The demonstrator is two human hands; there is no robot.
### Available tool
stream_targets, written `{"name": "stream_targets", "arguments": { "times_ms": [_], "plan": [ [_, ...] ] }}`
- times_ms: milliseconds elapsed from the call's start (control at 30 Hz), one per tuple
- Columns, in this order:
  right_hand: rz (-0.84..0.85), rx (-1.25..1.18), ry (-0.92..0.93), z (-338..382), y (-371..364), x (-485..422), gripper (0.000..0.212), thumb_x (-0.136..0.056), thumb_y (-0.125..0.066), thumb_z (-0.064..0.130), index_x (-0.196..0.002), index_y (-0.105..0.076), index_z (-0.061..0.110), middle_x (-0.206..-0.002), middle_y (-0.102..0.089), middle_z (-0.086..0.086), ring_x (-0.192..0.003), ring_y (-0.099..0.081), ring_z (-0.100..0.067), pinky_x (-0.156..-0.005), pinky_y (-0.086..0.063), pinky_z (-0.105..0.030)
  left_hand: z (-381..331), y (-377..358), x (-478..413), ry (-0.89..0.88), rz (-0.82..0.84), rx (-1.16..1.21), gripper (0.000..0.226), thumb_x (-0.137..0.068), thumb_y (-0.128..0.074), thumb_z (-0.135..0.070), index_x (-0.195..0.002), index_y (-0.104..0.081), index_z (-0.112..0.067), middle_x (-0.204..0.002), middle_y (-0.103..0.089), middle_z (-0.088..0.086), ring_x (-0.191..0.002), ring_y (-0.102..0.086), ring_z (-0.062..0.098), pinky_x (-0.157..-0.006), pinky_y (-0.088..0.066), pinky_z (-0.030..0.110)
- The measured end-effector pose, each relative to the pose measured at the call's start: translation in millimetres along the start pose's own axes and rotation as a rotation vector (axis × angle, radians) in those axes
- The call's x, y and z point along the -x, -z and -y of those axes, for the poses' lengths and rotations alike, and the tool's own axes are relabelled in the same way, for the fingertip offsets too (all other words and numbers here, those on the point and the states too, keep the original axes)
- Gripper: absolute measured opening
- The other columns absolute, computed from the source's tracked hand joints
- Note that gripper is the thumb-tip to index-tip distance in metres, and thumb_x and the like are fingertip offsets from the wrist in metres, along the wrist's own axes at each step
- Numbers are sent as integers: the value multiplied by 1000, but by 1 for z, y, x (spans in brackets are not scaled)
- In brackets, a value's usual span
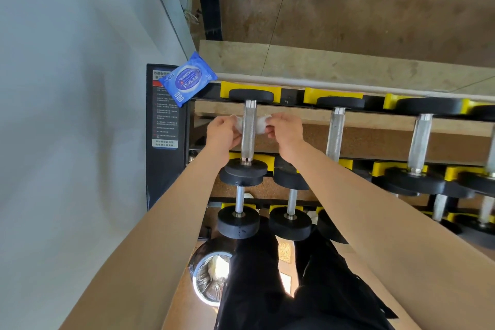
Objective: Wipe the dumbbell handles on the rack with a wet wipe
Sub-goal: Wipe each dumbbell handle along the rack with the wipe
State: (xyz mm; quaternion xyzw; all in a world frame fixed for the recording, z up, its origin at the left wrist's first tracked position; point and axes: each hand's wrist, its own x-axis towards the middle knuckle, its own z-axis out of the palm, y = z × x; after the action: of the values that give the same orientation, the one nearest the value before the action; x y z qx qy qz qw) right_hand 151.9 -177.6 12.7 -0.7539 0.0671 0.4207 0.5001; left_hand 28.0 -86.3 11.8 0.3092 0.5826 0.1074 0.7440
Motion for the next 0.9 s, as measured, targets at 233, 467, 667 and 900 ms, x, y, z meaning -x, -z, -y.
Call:
{"name": "stream_targets", "arguments": {
  "times_ms": [233,467,667,900],
  "plan": [
    [32,-135,-148,16,-23,-15,11,-94,-62,2,-101,-69,8,-81,-68,-3,-63,-62,-8,-57,-52,-19,-22,-9,-13,7,-98,329,22,-101,-58,-16,-122,-59,-10,-111,-73,12,-101,-72,24,-89,-60,37],
    [-52,-461,-318,7,-20,-14,15,-88,-74,11,-103,-69,10,-93,-75,-7,-77,-72,-12,-62,-59,-23,-11,-14,-8,39,-39,311,19,-100,-59,-12,-118,-61,-6,-100,-74,9,-84,-74,18,-75,-60,32],
    [118,-520,-261,5,-18,-7,17,-95,-61,1,-109,-63,10,-103,-73,-10,-92,-72,-21,-77,-58,-31,-6,5,-10,-69,-9,234,19,-99,-58,-12,-117,-62,-8,-114,-73,12,-105,-72,23,-93,-58,35],
    [97,-302,-165,-7,2,-4,14,-95,-58,-3,-101,-60,10,-113,-67,-16,-99,-66,-25,-88,-57,-33,-1,2,-7,-23,58,178,14,-97,-56,-5,-110,-62,-5,-104,-73,14,-98,-72,26,-85,-58,33]
  ]
}}
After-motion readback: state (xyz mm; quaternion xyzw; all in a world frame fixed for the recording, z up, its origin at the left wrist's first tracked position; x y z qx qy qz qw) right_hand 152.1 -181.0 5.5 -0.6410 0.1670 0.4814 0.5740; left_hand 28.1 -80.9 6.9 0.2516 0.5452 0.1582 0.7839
